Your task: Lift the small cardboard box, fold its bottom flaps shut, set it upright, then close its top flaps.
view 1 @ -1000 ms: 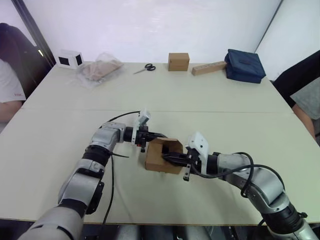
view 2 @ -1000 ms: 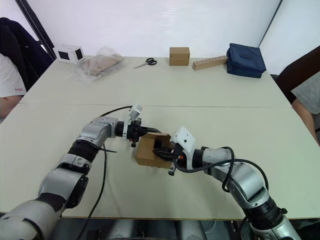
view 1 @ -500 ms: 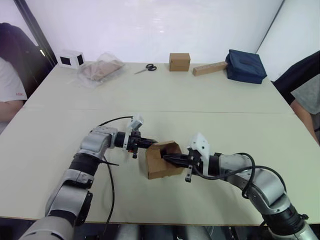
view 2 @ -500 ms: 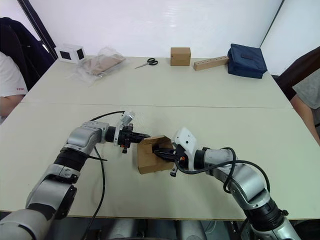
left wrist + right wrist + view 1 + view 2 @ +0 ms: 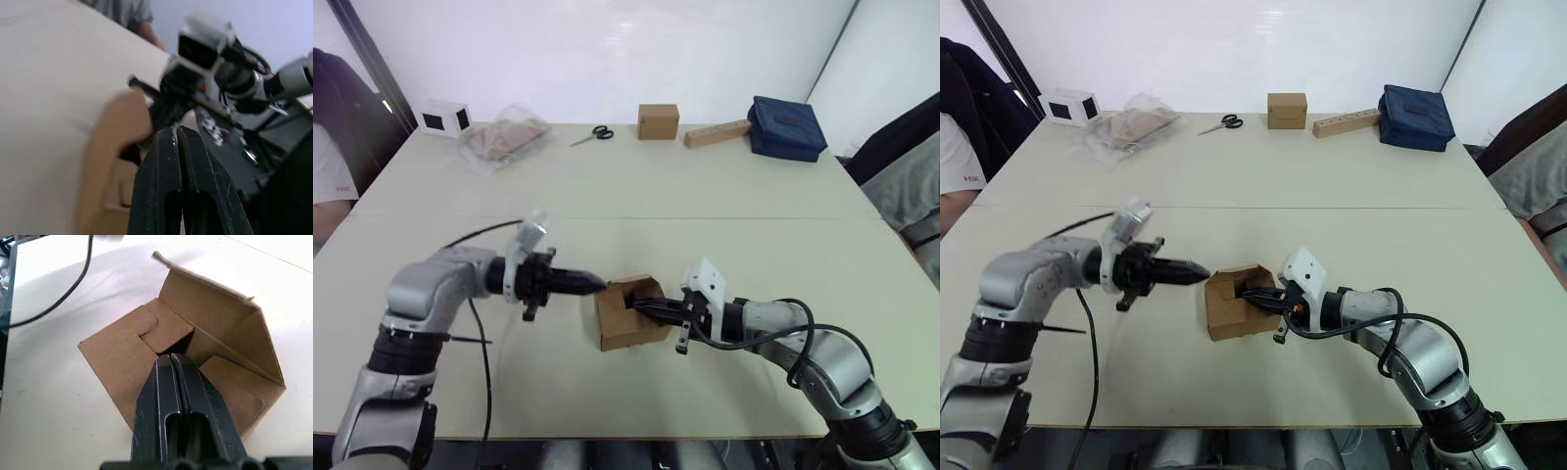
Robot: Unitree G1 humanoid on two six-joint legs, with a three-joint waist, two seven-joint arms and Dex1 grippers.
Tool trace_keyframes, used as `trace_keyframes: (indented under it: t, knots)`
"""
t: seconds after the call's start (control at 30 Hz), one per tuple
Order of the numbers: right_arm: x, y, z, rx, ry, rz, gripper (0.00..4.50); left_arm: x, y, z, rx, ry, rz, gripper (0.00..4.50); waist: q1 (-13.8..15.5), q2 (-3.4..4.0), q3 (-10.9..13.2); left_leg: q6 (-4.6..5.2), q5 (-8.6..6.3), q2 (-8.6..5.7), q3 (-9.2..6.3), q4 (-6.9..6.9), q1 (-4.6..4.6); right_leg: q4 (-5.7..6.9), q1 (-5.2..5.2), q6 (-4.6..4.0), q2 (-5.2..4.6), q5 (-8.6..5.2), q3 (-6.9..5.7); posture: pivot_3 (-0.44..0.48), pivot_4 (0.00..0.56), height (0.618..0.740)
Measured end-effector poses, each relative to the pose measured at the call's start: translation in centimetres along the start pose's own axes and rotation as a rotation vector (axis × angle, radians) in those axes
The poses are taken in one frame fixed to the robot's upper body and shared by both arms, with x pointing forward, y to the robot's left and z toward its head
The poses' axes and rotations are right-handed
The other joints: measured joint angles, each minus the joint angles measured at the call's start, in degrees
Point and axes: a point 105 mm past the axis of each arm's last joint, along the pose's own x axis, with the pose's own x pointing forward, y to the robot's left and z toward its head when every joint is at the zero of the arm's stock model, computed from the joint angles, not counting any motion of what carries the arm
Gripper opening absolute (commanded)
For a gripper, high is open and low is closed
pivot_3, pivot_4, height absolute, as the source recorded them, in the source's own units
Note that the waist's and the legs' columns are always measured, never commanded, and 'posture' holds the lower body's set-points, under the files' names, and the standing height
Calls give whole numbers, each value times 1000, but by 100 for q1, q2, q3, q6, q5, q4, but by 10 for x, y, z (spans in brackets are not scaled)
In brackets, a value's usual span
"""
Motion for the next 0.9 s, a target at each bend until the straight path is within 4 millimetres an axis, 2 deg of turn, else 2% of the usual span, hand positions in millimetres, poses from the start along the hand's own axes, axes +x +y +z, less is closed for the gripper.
trace_keyframes:
  t: [0.13, 0.27, 0.43, 0.5, 0.63, 0.7, 0.8, 0.9]
  knots:
    - [0, 0, -1, 1, 2, 0, 0, 12, 2, -19, -15, 43, 3, 85, -1, 0, 0, 0, 0, 1, 0, 0, 6, 2, 6, -1, 2, 0, 0, 0, 150, 740]
    - [0, 0, -1, 1, 3, 1, 0, 15, 11, -29, -11, 66, 39, 85, -5, 0, 0, 0, 0, 0, 2, 0, 6, 1, 5, -1, 2, 0, 1, 0, 150, 740]
    - [-5, 2, 3, -5, 11, 10, 0, 16, 11, -30, 8, 64, 40, 85, -2, 3, 1, 0, 0, 0, 5, -1, 5, 0, 4, -1, -2, 0, 1, 0, 150, 740]
    - [-17, 0, 18, -49, -6, 6, 0, 15, 12, -31, 10, 66, 45, 85, 2, 3, 2, 0, 0, -1, 3, 1, 4, -1, 6, 0, -4, 0, 1, 0, 150, 740]
    - [-27, -6, 70, -127, -128, 6, 0, 16, 11, -31, 18, 67, 42, 85, -19, 3, 2, 0, 0, 5, 4, 1, 16, -1, 13, -1, 2, 4, 0, 0, 150, 740]
    - [-25, -11, 80, -134, -145, 14, 0, 16, 11, -32, 19, 67, 42, 85, -13, 3, 1, 0, 0, 8, 1, -2, 17, 0, 13, -2, 6, 4, -1, 0, 150, 740]
    - [-16, -27, 76, -116, -123, -8, 0, 16, 11, -33, 20, 66, 41, 85, -14, 3, 1, 0, 0, 7, 5, -2, 17, -1, 12, -3, 5, 4, 0, 0, 150, 740]
    - [7, -45, 57, -90, -52, -22, 0, 17, 11, -33, 30, 65, 43, 85, -19, 4, 1, 0, 0, 4, 12, -2, 15, -3, 11, -2, 0, 4, 3, 0, 150, 740]
